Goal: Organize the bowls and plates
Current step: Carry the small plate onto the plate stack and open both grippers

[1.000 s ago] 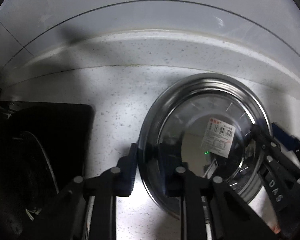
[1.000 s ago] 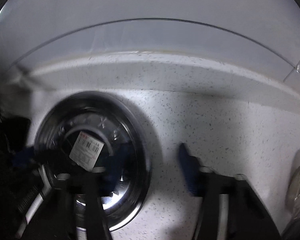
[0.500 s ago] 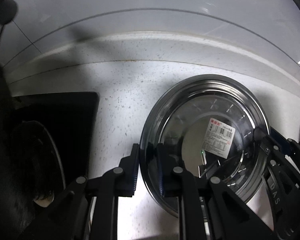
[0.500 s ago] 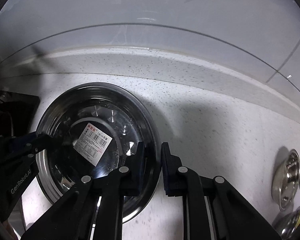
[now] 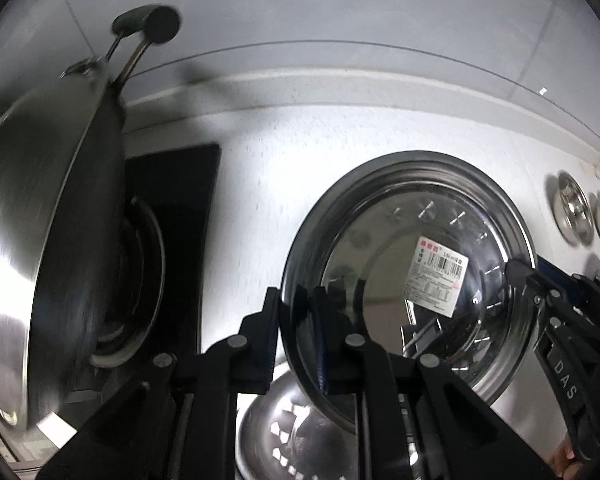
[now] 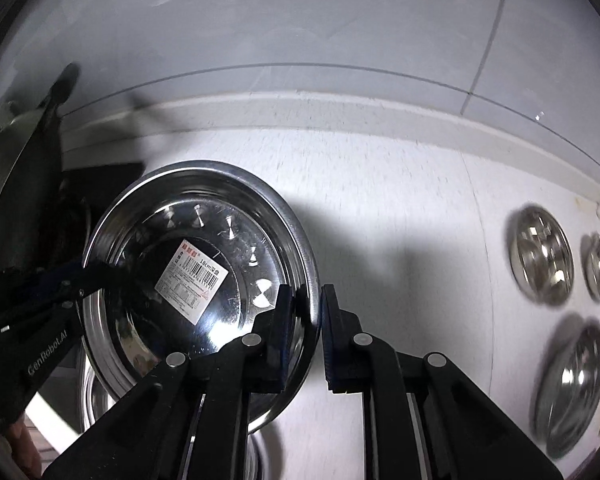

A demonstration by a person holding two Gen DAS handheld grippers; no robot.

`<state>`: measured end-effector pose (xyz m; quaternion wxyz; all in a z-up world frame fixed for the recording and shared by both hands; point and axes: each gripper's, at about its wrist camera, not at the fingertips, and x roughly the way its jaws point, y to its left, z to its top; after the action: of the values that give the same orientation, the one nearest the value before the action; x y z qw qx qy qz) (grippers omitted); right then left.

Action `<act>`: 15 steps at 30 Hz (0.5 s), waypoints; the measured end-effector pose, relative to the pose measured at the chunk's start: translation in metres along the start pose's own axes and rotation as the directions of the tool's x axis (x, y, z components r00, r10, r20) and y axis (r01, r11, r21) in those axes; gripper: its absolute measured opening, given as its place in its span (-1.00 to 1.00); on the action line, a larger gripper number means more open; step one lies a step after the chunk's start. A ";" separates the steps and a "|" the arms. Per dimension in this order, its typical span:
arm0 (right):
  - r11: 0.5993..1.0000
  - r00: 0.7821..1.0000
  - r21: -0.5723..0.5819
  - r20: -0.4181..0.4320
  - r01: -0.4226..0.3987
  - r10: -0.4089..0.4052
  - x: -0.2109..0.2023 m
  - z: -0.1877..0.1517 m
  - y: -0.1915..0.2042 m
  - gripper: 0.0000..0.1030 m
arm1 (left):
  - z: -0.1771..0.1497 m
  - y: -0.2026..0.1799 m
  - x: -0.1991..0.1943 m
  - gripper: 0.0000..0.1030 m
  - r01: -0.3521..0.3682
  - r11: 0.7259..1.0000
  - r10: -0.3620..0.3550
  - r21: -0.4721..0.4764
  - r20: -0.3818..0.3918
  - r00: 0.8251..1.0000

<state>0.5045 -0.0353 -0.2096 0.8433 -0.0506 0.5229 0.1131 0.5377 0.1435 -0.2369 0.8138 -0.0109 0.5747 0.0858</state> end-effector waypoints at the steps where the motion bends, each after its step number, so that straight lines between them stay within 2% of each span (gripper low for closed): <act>1: 1.000 1.000 -0.001 -0.001 0.000 0.000 -0.004 -0.007 0.002 -0.76 | -0.007 0.002 -0.001 -0.72 0.001 1.000 -0.001 0.006 -0.001 1.000; 8: 0.999 1.000 -0.029 -0.025 -0.019 0.018 -0.025 -0.058 0.026 -0.77 | -0.054 0.026 -0.003 -0.72 -0.005 1.000 0.005 0.026 -0.011 1.000; 15: 0.997 0.998 -0.070 -0.060 -0.021 0.017 -0.023 -0.088 0.048 -0.77 | -0.083 0.048 0.016 -0.72 0.013 1.000 -0.012 0.017 -0.061 0.998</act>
<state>0.4060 -0.0096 -0.2272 0.8240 -0.0787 0.5439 0.1379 0.4579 0.1831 -0.2763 0.7964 -0.0100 0.5999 0.0754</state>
